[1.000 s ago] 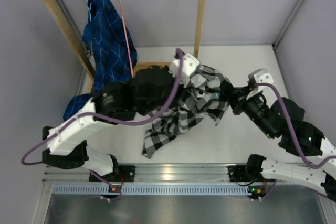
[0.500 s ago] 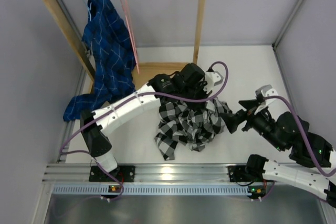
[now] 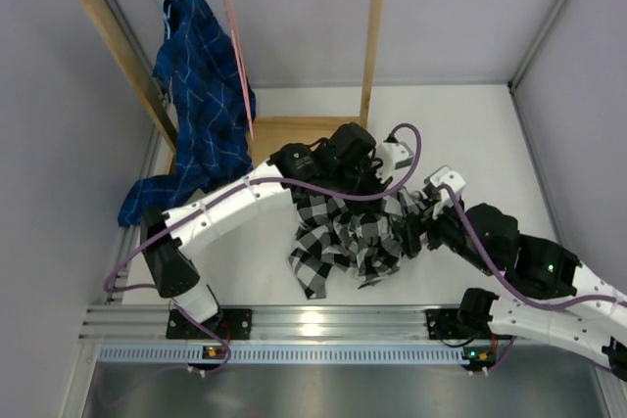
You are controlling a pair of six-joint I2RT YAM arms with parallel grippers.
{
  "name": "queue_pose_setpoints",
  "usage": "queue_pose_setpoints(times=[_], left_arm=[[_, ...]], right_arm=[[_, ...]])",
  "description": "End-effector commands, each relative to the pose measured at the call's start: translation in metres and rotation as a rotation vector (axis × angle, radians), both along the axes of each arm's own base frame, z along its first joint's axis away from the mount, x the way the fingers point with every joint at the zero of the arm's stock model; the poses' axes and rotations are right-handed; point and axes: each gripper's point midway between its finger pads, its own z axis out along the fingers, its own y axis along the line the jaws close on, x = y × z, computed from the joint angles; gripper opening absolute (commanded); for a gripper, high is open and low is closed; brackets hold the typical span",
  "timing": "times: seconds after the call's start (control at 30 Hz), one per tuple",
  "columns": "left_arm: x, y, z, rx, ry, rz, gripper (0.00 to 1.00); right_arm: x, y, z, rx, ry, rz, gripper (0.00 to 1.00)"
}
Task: Place the shirt on the hanger
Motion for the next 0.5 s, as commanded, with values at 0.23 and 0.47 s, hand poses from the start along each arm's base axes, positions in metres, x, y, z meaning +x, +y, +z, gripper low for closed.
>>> queue_pose_setpoints(times=[0.23,0.47], left_arm=[[-0.006,0.001,0.071,-0.259,-0.088,-0.024,0.0],[0.031,0.035,0.087,-0.232,-0.218,0.217,0.39]], right_arm=[[0.046,0.007,0.009,-0.042,-0.061,-0.114,0.49],[0.084,-0.017,0.038,0.103,-0.064,-0.28,0.0]])
